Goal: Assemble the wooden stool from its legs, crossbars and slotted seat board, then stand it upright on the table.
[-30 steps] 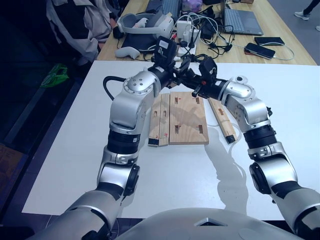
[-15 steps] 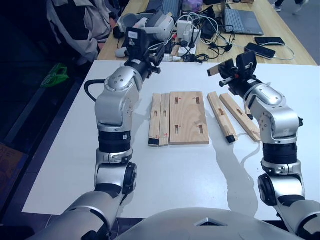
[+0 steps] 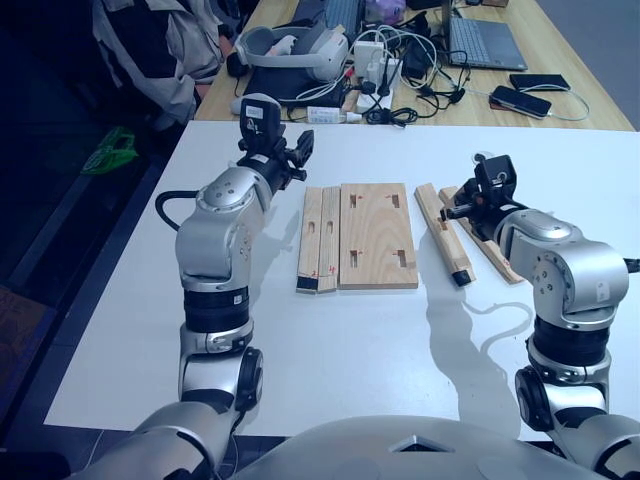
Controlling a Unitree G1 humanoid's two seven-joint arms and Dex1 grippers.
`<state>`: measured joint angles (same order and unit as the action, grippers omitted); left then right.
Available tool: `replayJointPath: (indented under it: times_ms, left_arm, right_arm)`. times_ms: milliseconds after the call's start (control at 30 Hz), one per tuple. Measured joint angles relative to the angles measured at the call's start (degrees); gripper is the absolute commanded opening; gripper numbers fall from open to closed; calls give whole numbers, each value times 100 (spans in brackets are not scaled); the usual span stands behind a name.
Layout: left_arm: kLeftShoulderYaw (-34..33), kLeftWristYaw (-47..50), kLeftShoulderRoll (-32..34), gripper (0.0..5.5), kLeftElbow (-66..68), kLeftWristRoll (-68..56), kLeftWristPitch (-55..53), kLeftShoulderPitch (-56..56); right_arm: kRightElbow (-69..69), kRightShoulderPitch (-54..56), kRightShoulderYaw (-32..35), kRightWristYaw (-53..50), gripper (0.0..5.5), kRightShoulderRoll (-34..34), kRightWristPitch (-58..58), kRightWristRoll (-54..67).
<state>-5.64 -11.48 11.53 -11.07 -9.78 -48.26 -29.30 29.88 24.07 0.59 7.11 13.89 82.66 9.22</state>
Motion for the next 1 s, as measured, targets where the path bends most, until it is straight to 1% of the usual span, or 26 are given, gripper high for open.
replayJointPath:
  times_ms: [100, 267, 500, 667, 800, 1000]
  left_arm:
    - [1, 0, 0, 253, -32, 0, -13, 29]
    - [1, 0, 9, 253, -89, 1, -39, 45]
    - [7, 0, 39, 253, -99, 2, -54, 81]
    - [6, 1, 91, 253, -98, 1, -55, 81]
    - [7, 0, 99, 253, -98, 1, -55, 81]
    - [5, -2, 119, 253, -95, 0, -55, 82]
  right_arm:
    - [91, -15, 10, -30, 38, -30, 240, -1]
    - [65, -117, 9, -47, 38, -33, 239, -10]
    - [-612, -12, -160, -46, 38, -26, -464, -71]
    - [-1003, 99, -162, -46, 38, -37, -726, -73]
    - [-1033, 136, -77, -39, 38, -44, -627, -59]
    - [-997, 303, -18, -13, 38, -30, -98, -47]
